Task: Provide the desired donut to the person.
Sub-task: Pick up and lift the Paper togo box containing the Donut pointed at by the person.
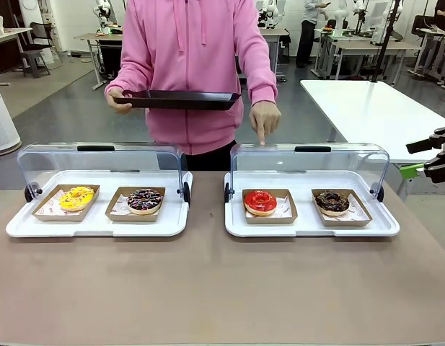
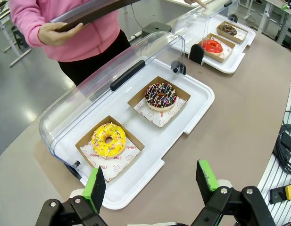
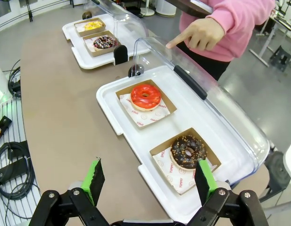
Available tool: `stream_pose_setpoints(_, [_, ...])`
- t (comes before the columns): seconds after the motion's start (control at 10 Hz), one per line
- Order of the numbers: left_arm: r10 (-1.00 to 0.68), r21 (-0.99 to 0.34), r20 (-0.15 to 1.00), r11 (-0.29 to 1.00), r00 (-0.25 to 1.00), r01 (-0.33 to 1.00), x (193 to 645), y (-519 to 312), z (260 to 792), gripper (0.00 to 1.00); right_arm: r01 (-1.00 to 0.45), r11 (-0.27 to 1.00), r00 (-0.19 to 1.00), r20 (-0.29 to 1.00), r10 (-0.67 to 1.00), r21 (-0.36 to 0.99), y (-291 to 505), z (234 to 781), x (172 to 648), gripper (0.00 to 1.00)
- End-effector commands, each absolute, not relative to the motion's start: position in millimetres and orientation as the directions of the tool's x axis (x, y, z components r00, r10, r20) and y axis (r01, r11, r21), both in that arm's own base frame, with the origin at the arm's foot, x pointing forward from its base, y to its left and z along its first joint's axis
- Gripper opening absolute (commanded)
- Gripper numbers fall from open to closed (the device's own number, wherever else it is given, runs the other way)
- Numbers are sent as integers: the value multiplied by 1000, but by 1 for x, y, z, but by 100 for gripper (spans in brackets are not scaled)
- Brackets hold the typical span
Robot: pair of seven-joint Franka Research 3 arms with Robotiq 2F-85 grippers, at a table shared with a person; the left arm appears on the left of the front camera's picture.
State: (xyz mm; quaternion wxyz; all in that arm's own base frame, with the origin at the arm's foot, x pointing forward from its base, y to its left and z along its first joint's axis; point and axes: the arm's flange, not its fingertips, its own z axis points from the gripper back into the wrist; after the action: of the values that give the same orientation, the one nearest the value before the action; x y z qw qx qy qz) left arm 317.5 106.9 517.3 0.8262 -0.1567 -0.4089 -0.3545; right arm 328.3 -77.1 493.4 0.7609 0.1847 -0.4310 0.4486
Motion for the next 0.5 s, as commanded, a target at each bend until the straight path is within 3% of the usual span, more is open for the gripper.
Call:
stream_pose_setpoints(0.0, [-443, 14, 788, 708, 428, 707, 317, 106, 518, 100, -844, 526, 217, 833, 509, -102, -77, 493, 330, 100])
stream_pose_setpoints(0.4, [-443, 14, 788, 708, 428, 707, 317, 106, 518, 100, -844, 526, 217, 833, 509, -102, -77, 493, 330, 100])
